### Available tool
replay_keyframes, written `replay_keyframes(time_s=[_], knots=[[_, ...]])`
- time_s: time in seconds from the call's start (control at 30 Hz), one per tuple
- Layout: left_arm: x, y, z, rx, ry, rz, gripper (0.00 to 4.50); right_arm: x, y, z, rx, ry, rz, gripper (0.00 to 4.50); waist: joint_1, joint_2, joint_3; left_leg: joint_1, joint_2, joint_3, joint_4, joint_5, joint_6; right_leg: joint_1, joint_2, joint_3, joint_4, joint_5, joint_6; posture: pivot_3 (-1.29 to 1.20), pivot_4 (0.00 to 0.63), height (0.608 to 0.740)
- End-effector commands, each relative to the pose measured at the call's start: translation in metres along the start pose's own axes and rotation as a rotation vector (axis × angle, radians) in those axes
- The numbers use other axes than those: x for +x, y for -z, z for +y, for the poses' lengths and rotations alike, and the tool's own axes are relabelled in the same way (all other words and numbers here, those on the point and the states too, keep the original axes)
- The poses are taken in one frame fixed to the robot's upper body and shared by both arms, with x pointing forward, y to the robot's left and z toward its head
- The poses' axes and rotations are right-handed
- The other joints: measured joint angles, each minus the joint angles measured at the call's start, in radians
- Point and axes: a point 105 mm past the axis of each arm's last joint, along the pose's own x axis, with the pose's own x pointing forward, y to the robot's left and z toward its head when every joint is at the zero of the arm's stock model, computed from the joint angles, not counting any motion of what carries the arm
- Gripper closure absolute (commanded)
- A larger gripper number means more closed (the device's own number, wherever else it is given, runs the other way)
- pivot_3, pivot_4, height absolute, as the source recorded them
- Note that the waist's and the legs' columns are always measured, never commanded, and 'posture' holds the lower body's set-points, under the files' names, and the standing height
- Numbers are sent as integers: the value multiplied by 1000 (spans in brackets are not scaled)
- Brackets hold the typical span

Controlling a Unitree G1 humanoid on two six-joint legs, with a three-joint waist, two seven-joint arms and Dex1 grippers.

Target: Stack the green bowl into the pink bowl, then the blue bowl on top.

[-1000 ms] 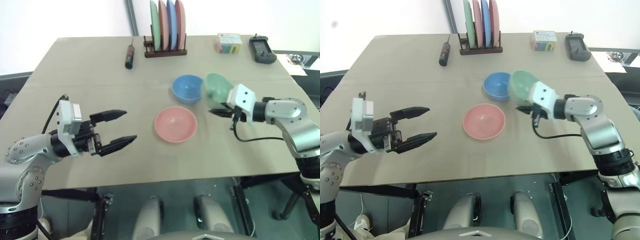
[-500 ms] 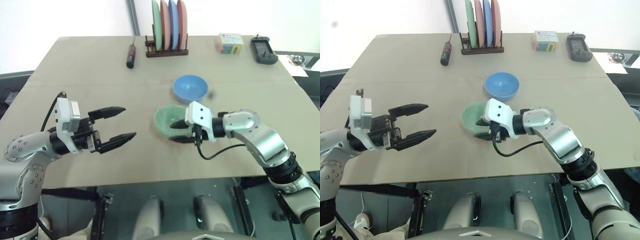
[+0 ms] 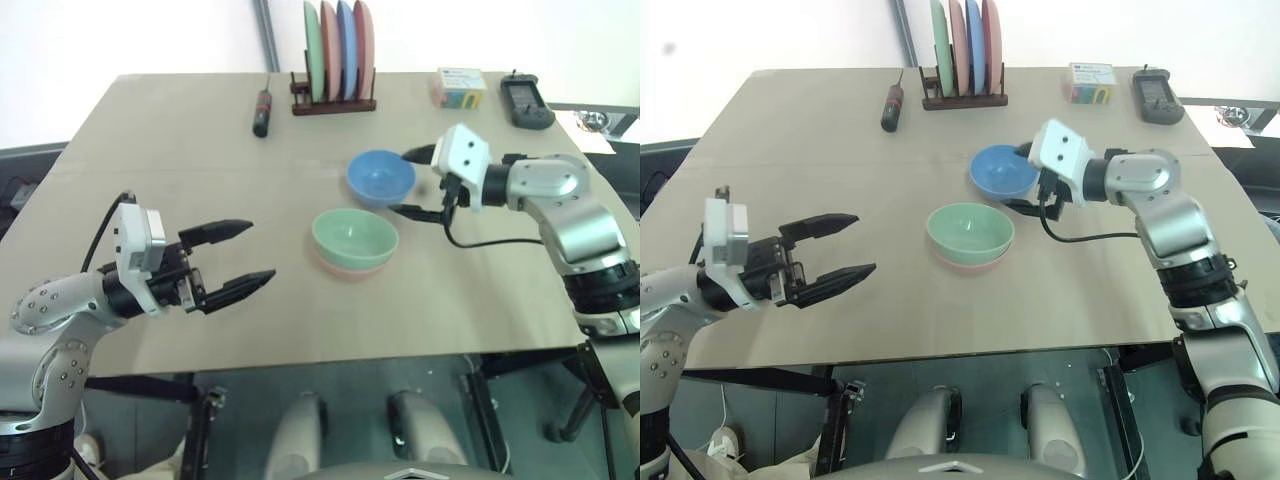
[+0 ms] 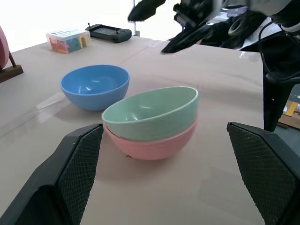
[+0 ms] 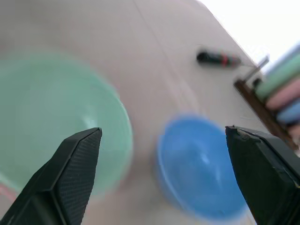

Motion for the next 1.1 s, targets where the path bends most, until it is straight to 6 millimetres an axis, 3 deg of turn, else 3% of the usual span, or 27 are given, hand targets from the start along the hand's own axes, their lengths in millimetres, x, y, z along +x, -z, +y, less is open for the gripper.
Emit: replay_keyframes(time_s=[0.03, 0.27, 0.37, 0.4, 0.43, 0.5, 0.53, 0.6, 0.63, 0.7, 0.93, 1.0, 1.03, 1.1], knots=[[-2, -12, -7, 45, -3, -12, 0, 19, 6, -15, -140, 26, 19, 78, -8, 0, 1, 0, 0, 0, 0, 0, 0, -1, 0, 0, 0, 0, 0, 0, 150, 740], [-12, -17, -16, 48, -55, 3, 0, 56, 18, -6, -235, -3, 47, 78, -21, 0, 1, -1, 0, -1, -2, 0, 0, -2, 0, 0, 0, 2, 3, 0, 150, 740], [-17, -17, -19, 42, -80, 11, 0, 63, 20, -5, -236, -5, 50, 876, -17, 0, 1, -1, 0, -1, -2, 0, 0, -1, 0, 0, 0, 2, 3, 0, 150, 740], [-19, -16, -20, 41, -86, 13, 0, 64, 20, -5, -234, -4, 49, 876, -18, 0, 1, -1, 0, -1, -2, 0, 0, -1, 0, 0, 0, 1, 1, 0, 150, 740], [-21, -16, -21, 40, -94, 16, 0, 65, 20, -4, -241, -11, 49, 1622, -19, 0, 1, -1, 0, -1, -2, 0, 0, -1, 0, 0, 0, 0, 0, 0, 150, 740], [-26, -16, -23, 39, -110, 20, 0, 66, 20, -4, -250, -17, 45, 2401, -19, 0, 1, -1, -1, -1, -2, 0, 0, -1, -1, 0, 0, 0, 0, 0, 150, 740], [-28, -15, -25, 42, -115, 23, 0, 65, 20, -3, -256, -25, 49, 2526, -20, 0, 1, -1, -1, -1, -2, 0, 0, -1, -1, 0, 0, 0, 0, 0, 150, 740], [-30, -15, -28, 38, -121, 19, 0, 65, 20, -5, -250, -23, 48, 3517, -20, 0, 1, -1, 0, -1, -2, 0, 0, -1, 0, 0, 0, 0, 0, 0, 150, 740], [-30, -15, -29, 37, -123, 19, 0, 65, 21, -6, -250, -21, 50, 3672, -20, 0, 1, -1, 0, -1, -2, 0, 0, -1, 0, 0, 0, 0, 0, 0, 150, 740], [-30, -13, -31, 36, -123, 19, 0, 63, 21, -8, -256, -15, 52, 4409, -20, 0, 1, -1, 0, -1, -2, 0, 0, -1, 0, 0, 0, 0, 0, 0, 150, 740], [-28, -7, -28, 22, -120, 6, 0, 46, 6, -21, -246, -10, -19, 4409, -19, 1, 2, -1, 0, -1, -2, 0, 0, -1, 0, 0, 0, 0, 0, 0, 150, 740], [-27, -6, -28, 18, -114, 2, 0, 32, -11, -23, -198, -52, -109, 4409, -19, 1, 2, -1, 0, -1, -2, 0, 0, -1, 0, 0, 0, 0, 0, 0, 150, 740], [-26, -5, -26, 15, -109, 0, 0, 14, -32, -21, -131, -104, -192, 4409, -17, 1, 2, -1, 0, -1, -2, 0, 0, -1, 0, 0, 0, 0, 0, 0, 150, 740], [-25, -4, -24, 12, -104, -3, 0, -13, -64, -1, -68, -235, -306, 4409, -9, 3, 3, -1, 0, -2, -2, 0, 0, -1, -1, 0, 1, 2, 3, 0, 150, 740]])
